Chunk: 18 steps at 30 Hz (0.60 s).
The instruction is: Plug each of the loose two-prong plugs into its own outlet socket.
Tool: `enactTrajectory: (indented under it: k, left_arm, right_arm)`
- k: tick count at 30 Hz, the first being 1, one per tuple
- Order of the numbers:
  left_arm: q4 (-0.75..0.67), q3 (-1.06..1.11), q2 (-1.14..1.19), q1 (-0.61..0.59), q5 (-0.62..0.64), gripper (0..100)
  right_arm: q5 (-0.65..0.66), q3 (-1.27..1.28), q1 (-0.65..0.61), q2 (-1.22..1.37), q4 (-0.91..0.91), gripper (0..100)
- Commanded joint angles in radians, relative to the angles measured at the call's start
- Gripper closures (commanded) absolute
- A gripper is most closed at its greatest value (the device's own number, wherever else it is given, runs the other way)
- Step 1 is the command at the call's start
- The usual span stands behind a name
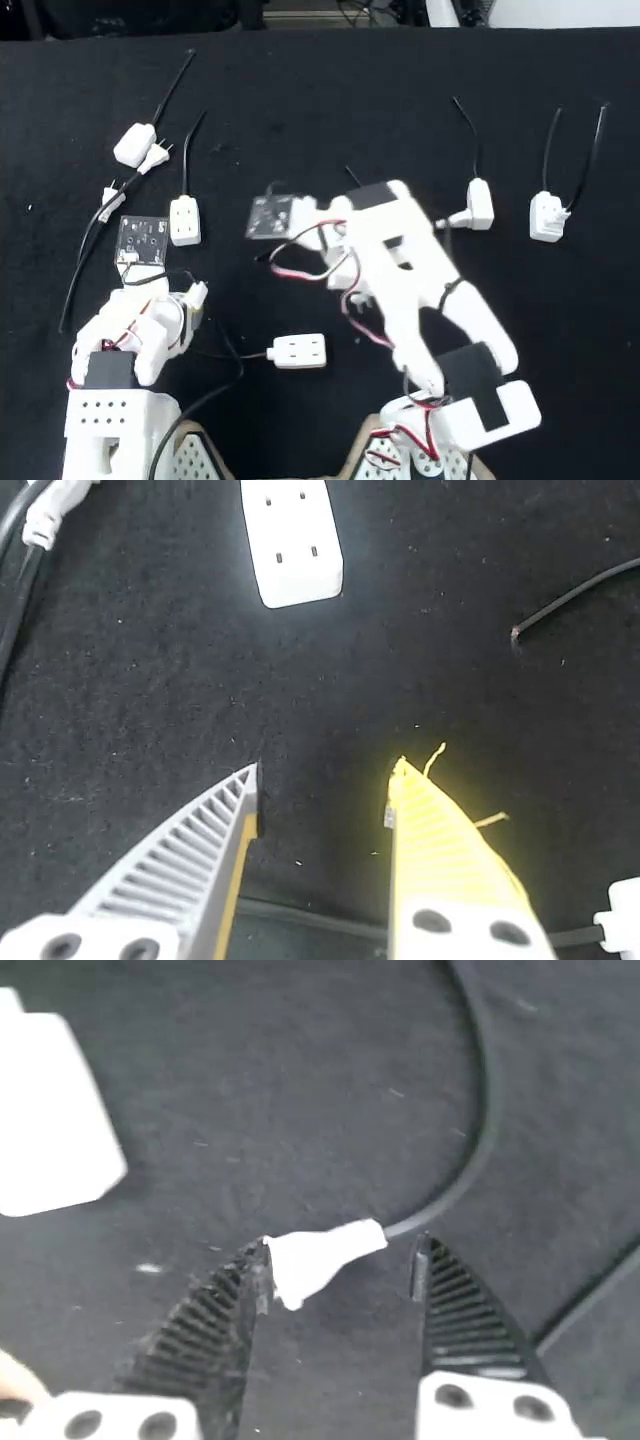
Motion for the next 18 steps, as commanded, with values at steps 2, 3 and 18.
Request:
enactTrajectory:
  k: [2,3,18]
  left_arm:
    - [-0.006,-0.062,-0.009,-0.005,0.008,79]
    - [-0.005,-0.062,-0.009,-0.005,0.008,79]
    - [0.002,-0.068,-0.009,-0.013,0.008,79]
  right_arm:
    - [0.227,0.004,0.16,0.007,-0.054,78.7]
    - [0.302,0.004,0.184,0.025,-0.054,78.7]
    - [0.269,0.03,-0.018,0.068,-0.072,78.3]
